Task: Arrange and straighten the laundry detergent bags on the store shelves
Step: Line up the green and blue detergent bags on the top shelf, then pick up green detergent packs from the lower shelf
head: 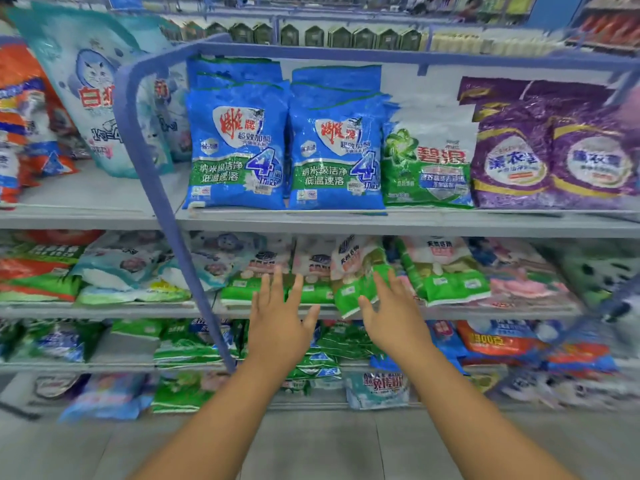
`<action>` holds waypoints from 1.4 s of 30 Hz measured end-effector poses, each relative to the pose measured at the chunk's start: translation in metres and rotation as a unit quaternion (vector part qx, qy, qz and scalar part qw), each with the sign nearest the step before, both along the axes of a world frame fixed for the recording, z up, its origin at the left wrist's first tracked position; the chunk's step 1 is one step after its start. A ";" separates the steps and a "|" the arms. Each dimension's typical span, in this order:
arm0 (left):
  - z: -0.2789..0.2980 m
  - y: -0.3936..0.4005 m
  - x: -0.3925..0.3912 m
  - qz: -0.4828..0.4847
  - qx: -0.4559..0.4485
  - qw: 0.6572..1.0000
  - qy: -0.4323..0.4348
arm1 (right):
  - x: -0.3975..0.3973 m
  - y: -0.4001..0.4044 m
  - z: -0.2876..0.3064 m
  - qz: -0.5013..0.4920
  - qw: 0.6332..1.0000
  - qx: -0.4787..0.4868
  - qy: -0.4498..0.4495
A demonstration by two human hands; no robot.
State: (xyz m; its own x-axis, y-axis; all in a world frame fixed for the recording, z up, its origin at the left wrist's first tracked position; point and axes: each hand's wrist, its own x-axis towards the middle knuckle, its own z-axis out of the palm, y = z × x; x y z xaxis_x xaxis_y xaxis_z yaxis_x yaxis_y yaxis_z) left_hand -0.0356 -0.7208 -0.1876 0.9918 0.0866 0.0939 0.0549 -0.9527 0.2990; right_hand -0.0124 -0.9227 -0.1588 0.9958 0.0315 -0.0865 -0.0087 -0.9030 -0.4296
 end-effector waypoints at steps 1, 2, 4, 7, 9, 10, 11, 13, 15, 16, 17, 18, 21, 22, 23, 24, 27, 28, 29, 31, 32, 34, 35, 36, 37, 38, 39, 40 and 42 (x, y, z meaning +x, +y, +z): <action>-0.004 -0.002 0.007 -0.002 -0.003 1.000 0.009 | 0.007 0.000 -0.001 -0.007 1.000 0.003 0.000; -0.009 -0.005 0.015 -0.005 -0.004 1.000 0.019 | 0.014 0.000 -0.002 -0.013 1.000 0.006 0.000; -0.018 -0.009 0.032 -0.009 -0.009 0.999 0.045 | 0.027 0.001 -0.006 -0.025 1.000 0.006 0.005; -0.035 -0.014 0.057 -0.016 -0.038 0.995 0.091 | 0.045 0.003 -0.013 -0.040 0.999 -0.007 0.018; -0.045 -0.019 0.073 -0.027 -0.043 0.992 0.117 | 0.058 0.003 -0.018 -0.054 0.998 -0.009 0.028; -0.050 -0.021 0.080 -0.033 -0.042 0.990 0.129 | 0.065 0.003 -0.020 -0.061 0.997 -0.009 0.034; -0.055 -0.024 0.086 -0.039 -0.039 0.989 0.141 | 0.071 0.003 -0.022 -0.069 0.997 -0.010 0.037; -0.062 -0.028 0.097 -0.047 -0.036 0.986 0.158 | 0.084 0.003 -0.026 -0.075 0.996 -0.020 0.041; -0.066 -0.032 0.109 -0.051 -0.041 0.984 0.167 | 0.097 0.004 -0.027 -0.074 0.996 -0.023 0.052; -0.068 -0.034 0.114 -0.050 -0.052 0.982 0.176 | 0.103 0.003 -0.028 -0.074 0.995 -0.022 0.066; -0.069 -0.036 0.119 -0.047 -0.069 0.979 0.186 | 0.110 0.002 -0.028 -0.074 0.993 -0.026 0.084; -0.071 -0.038 0.123 -0.045 -0.084 0.977 0.188 | 0.117 0.000 -0.029 -0.073 0.992 -0.034 0.097; -0.078 -0.049 0.131 -0.031 -0.101 0.980 0.169 | 0.139 -0.007 -0.033 -0.050 0.990 -0.080 0.103; -0.078 -0.054 0.131 -0.019 -0.112 0.983 0.147 | 0.146 -0.010 -0.033 -0.043 0.990 -0.085 0.108; -0.078 -0.059 0.132 0.001 -0.135 0.983 0.126 | 0.152 -0.013 -0.034 -0.035 0.989 -0.084 0.119; -0.077 -0.065 0.131 0.035 -0.183 0.975 0.122 | 0.157 -0.016 -0.034 -0.027 0.988 -0.081 0.129; -0.079 -0.087 0.137 0.208 -0.412 0.873 0.155 | 0.173 -0.022 -0.032 -0.027 0.989 -0.034 0.144; -0.080 -0.094 0.138 0.262 -0.478 0.822 0.164 | 0.177 -0.023 -0.030 -0.023 0.989 -0.019 0.145; -0.082 -0.100 0.140 0.301 -0.534 0.770 0.177 | 0.180 -0.025 -0.031 -0.017 0.989 -0.013 0.149; -0.087 -0.104 0.142 0.326 -0.597 0.709 0.187 | 0.185 -0.029 -0.035 -0.003 0.988 0.010 0.154; -0.090 -0.104 0.142 0.328 -0.614 0.693 0.187 | 0.186 -0.031 -0.038 -0.002 0.987 0.042 0.156; -0.093 -0.098 0.142 0.320 -0.637 0.670 0.209 | 0.187 -0.035 -0.039 -0.013 0.978 0.123 0.170; -0.092 -0.093 0.140 0.311 -0.637 0.664 0.237 | 0.186 -0.035 -0.037 -0.019 0.973 0.153 0.173; -0.085 -0.088 0.136 0.290 -0.655 0.651 0.251 | 0.184 -0.036 -0.037 -0.026 0.967 0.181 0.176; -0.076 -0.082 0.132 0.273 -0.671 0.640 0.258 | 0.182 -0.036 -0.038 -0.032 0.960 0.211 0.182; -0.066 -0.075 0.127 0.257 -0.691 0.623 0.261 | 0.179 -0.035 -0.037 -0.035 0.953 0.240 0.184; -0.059 -0.067 0.123 0.250 -0.710 0.601 0.269 | 0.175 -0.033 -0.034 -0.038 0.946 0.264 0.183; -0.057 -0.058 0.121 0.245 -0.727 0.578 0.278 | 0.172 -0.029 -0.033 -0.039 0.939 0.285 0.187; -0.060 -0.041 0.118 0.238 -0.742 0.560 0.280 | 0.166 -0.020 -0.038 -0.042 0.921 0.326 0.210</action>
State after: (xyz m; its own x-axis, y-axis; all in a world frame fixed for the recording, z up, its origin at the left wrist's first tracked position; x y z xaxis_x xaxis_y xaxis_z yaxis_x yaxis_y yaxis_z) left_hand 0.0829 -0.7615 -0.2472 0.6609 -0.0752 -0.7467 0.6781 0.4861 0.5512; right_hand 0.1534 -0.9427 -0.1966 0.8800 0.1369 -0.4548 -0.3562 -0.4432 -0.8226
